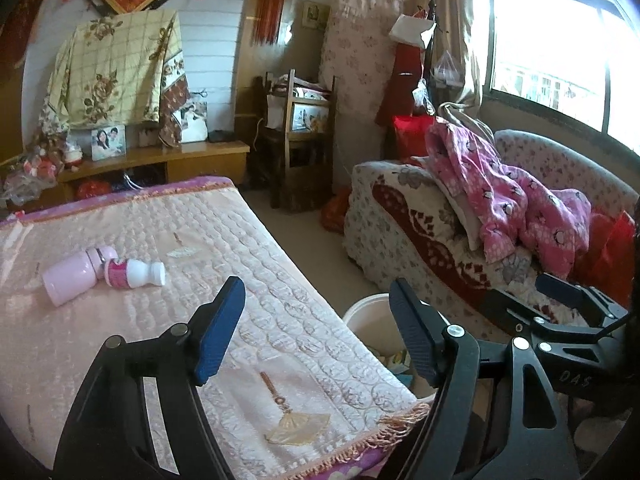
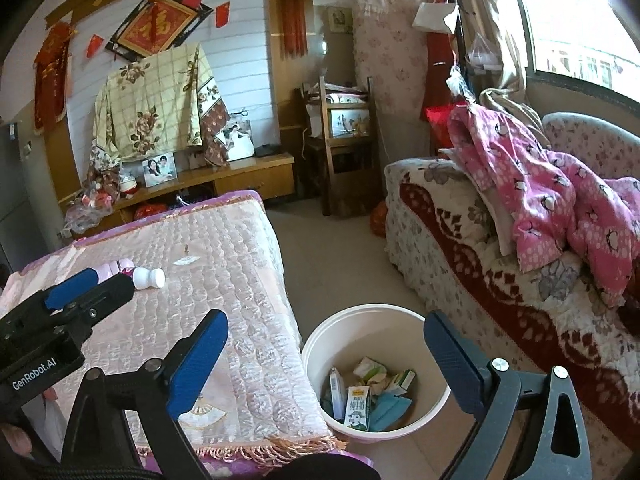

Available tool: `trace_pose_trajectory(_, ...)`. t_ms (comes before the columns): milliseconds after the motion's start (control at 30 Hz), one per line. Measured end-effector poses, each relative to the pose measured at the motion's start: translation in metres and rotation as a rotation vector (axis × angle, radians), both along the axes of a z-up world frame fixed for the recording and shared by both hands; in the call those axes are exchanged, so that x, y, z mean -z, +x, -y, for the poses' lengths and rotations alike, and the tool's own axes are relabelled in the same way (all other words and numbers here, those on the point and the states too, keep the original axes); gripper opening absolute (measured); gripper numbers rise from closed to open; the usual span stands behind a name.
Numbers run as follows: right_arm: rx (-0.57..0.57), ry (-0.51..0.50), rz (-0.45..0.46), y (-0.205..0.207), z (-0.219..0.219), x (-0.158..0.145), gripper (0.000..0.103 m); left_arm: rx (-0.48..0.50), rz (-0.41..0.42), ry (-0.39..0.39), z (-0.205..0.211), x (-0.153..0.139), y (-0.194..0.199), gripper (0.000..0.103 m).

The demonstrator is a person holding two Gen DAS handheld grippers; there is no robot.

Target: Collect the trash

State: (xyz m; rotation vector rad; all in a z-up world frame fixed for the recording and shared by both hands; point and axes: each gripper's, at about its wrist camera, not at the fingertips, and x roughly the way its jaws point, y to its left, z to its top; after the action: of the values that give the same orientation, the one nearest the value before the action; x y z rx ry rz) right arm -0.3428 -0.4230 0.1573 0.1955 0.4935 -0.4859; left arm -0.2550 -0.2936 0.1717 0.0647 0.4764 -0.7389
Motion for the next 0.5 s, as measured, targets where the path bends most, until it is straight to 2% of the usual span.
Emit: trace_pose_trajectory(500,0.019,-0.027,0.044,-0.012,-0.002,-0.006,0.097,-0.025,0.042,0.036,-0.002,0.001,-0.007,0.074)
